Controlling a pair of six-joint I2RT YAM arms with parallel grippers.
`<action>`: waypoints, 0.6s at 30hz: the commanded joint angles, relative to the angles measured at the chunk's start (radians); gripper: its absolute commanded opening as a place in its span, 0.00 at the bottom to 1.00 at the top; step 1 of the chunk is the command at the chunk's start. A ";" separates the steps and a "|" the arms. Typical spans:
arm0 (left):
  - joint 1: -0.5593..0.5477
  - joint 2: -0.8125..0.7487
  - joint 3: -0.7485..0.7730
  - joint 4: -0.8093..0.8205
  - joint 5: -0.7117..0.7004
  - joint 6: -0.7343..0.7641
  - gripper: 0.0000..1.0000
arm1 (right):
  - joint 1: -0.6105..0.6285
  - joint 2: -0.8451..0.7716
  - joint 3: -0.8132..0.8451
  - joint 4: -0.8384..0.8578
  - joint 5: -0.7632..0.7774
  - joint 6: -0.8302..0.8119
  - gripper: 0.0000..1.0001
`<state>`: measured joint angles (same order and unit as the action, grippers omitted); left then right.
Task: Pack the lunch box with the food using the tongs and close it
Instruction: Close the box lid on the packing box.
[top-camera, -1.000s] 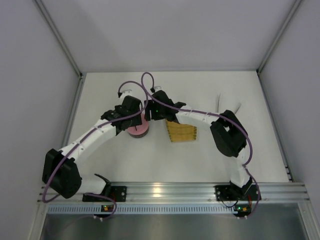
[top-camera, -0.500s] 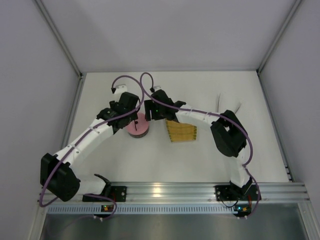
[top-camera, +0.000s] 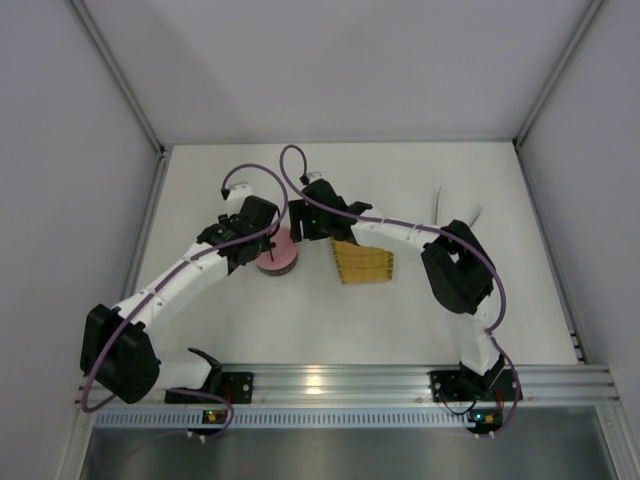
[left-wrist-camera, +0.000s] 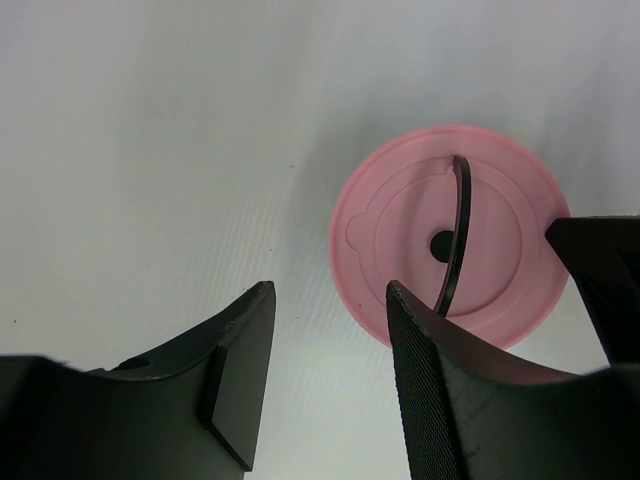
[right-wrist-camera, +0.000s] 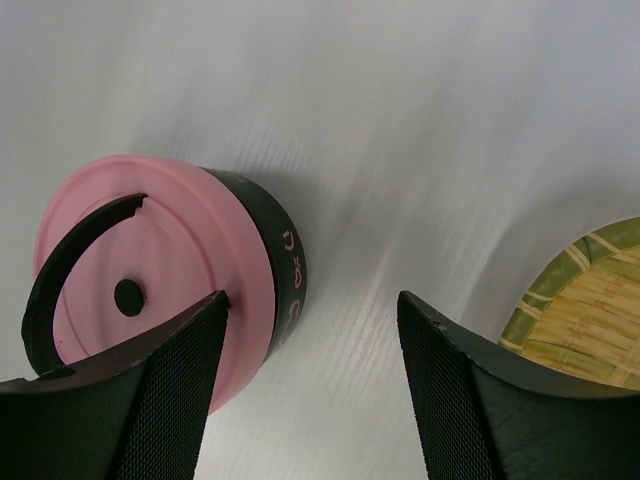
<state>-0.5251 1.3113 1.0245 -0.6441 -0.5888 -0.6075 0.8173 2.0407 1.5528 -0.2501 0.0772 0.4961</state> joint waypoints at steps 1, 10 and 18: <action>0.007 -0.041 -0.010 0.031 -0.029 -0.015 0.54 | 0.022 -0.060 0.030 -0.032 0.006 -0.024 0.68; 0.013 -0.049 -0.010 0.040 -0.020 -0.014 0.57 | 0.022 -0.093 0.036 -0.032 -0.001 -0.025 0.68; 0.016 -0.081 -0.030 0.073 -0.005 -0.011 0.57 | 0.022 -0.123 0.035 -0.034 0.007 -0.030 0.68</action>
<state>-0.5133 1.2774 1.0035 -0.6266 -0.5922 -0.6086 0.8173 2.0006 1.5528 -0.2775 0.0776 0.4805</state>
